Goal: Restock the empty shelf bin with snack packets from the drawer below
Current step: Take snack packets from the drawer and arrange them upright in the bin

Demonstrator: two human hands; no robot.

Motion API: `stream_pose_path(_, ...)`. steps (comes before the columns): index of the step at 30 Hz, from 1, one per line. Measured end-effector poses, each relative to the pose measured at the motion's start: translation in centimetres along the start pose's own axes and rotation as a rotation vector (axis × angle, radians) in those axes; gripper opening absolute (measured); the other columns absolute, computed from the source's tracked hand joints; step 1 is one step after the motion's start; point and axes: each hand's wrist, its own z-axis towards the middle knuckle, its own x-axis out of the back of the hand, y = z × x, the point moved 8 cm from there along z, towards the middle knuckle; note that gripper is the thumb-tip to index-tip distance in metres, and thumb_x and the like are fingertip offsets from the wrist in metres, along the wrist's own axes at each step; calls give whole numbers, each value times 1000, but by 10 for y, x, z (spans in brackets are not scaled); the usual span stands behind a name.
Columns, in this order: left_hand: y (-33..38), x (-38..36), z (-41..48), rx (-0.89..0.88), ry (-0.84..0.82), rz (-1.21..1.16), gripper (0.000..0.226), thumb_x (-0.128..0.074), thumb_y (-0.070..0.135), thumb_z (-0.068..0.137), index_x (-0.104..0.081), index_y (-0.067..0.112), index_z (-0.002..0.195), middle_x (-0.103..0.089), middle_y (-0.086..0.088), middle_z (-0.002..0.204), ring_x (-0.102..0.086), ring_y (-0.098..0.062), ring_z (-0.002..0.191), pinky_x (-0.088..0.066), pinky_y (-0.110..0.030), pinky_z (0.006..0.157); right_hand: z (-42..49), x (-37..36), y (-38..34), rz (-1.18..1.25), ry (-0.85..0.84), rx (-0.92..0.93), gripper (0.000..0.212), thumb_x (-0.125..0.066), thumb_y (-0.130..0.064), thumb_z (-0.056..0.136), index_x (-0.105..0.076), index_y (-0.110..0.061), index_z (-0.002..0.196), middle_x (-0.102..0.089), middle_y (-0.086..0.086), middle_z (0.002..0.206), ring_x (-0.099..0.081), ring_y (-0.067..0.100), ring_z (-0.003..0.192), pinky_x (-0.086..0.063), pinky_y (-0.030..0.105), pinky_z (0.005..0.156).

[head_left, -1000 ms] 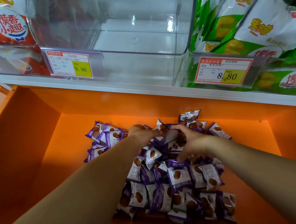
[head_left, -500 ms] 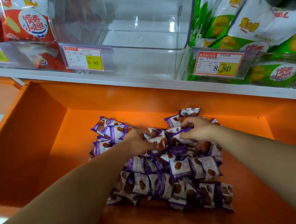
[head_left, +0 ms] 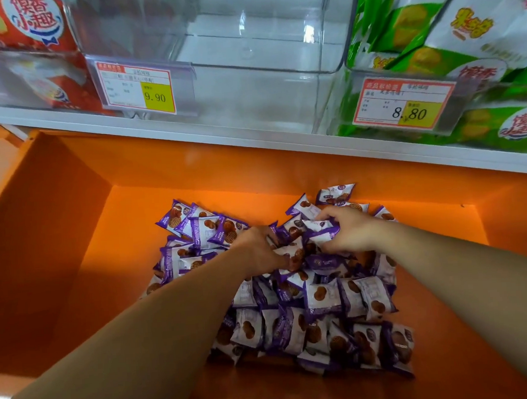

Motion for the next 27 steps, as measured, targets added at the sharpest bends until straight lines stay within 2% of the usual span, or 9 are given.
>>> stream_pose_path(3, 2, 5, -6, -14, -9, -28, 70, -93, 42, 65, -53, 29, 121, -63, -2, 103, -65, -16, 84, -54, -29, 55, -7, 10, -5, 27, 84, -11, 65, -83, -28, 80, -52, -33, 137, -47, 3, 148, -58, 21, 112, -52, 34, 87)
stream_pose_path(5, 6, 16, -11, -33, 15, -62, 81, -94, 41, 65, -51, 29, 132, -64, 1, 115, -65, -14, 92, -60, -33, 72, -17, 18, -9, 70, 146, -4, 62, -82, -30, 82, -52, -28, 136, -45, 3, 148, -57, 24, 113, -49, 33, 85)
stream_pose_path(7, 12, 32, -18, -55, 68, -104, 83, -93, 43, 65, -55, 23, 135, -61, 1, 126, -61, -17, 104, -56, -33, 89, -29, 27, -13, 119, 213, 19, 60, -82, -33, 82, -52, -26, 134, -48, 2, 141, -60, 25, 106, -51, 36, 84)
stream_pose_path(12, 27, 79, -61, -111, 140, -143, 88, -91, 42, 69, -53, 12, 142, -58, 2, 118, -61, -14, 98, -48, -25, 77, -81, 50, -27, 340, 376, 57, 56, -84, -38, 82, -57, -24, 130, -52, -5, 135, -55, 19, 106, -48, 35, 85)
stream_pose_path(15, 41, 109, -101, -191, 164, -113, 69, -92, 38, 71, -63, 12, 128, -65, 0, 112, -64, -11, 74, -49, -23, 55, -123, 58, -52, 391, 389, 87, 59, -83, -40, 83, -58, -23, 133, -52, -2, 134, -58, 14, 95, -47, 29, 76)
stream_pose_path(18, 53, 143, -156, -289, 250, -41, 47, -92, 42, 69, -72, 17, 103, -72, -1, 91, -55, -10, 55, -40, -19, 46, -171, 68, -91, 333, 351, 160, 60, -83, -48, 80, -58, -31, 131, -53, -3, 132, -57, 14, 102, -47, 31, 79)
stream_pose_path(21, 71, 181, -215, -410, 393, 24, 53, -90, 49, 68, -70, 19, 107, -73, 1, 99, -58, -7, 60, -40, -17, 49, -218, 86, -128, 325, 372, 222, 71, -83, -51, 78, -55, -28, 139, -49, 2, 142, -53, 16, 111, -44, 33, 90)
stream_pose_path(24, 92, 213, -267, -555, 513, 10, 45, -87, 46, 73, -69, 16, 100, -72, 0, 95, -67, -17, 63, -55, -36, 56, -260, 107, -164, 383, 468, 316, 72, -84, -48, 78, -56, -23, 139, -46, 1, 151, -49, 16, 125, -41, 31, 95)
stream_pose_path(27, 107, 235, -295, -641, 637, 79, 45, -85, 49, 74, -67, 15, 96, -68, 0, 102, -66, -17, 72, -59, -42, 70, -288, 128, -190, 413, 591, 371, 50, -84, -40, 81, -59, -27, 123, -67, -2, 118, -63, -1, 89, -50, 19, 75)
